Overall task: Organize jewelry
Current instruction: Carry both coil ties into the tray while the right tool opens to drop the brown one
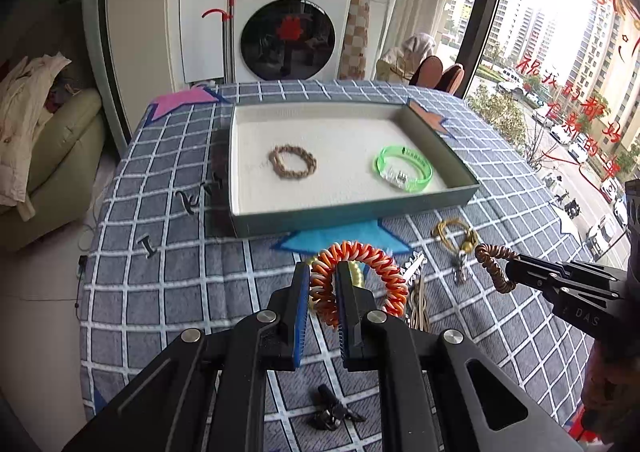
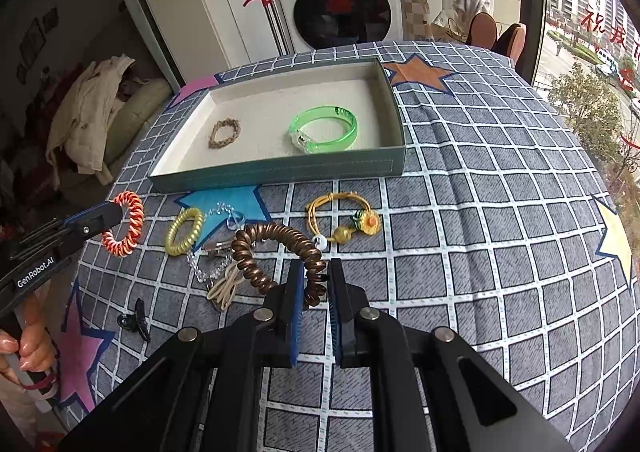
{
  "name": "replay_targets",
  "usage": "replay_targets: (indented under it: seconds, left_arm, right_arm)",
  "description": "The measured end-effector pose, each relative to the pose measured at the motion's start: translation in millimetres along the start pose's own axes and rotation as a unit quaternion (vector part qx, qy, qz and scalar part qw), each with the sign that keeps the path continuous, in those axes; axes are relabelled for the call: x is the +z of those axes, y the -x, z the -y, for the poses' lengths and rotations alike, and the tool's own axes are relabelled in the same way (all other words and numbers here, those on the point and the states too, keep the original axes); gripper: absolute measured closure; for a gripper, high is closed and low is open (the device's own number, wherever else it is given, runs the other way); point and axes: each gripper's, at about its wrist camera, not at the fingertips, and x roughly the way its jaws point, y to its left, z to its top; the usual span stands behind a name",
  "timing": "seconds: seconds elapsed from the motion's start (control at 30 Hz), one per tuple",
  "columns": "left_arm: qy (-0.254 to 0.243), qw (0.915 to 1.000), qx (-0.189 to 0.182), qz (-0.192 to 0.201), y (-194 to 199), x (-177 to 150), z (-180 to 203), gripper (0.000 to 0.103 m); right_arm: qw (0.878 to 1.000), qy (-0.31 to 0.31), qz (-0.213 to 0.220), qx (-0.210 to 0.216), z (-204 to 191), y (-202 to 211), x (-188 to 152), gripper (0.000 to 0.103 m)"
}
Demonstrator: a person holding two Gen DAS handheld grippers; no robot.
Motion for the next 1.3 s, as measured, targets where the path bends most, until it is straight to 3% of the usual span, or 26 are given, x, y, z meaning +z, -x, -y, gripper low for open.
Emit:
replay_targets:
  seconds: [0.37,0.7,1.3]
  left_arm:
    - [-0.003,0.9991,0.021,0.036,-12.8,55.3,-9.2,0.07]
    - [0.002,0.9986,0.035,0.038,-50.2,100.7,-18.2,0.07]
    - [0.013,0.9963,0.085,-0.004,-144.6,118.2,-28.9,0.07]
  right_arm:
    - [1.0,-0.006,0.023,0.004,6.9,-9.4,68.3,0.09]
    - [0.999,-0.011,0.027,0.021,11.0,-44.7,121.9,0.09]
    - [0.999,-0.037,0.015,-0.002,20.2,-132.5,163.8,0.09]
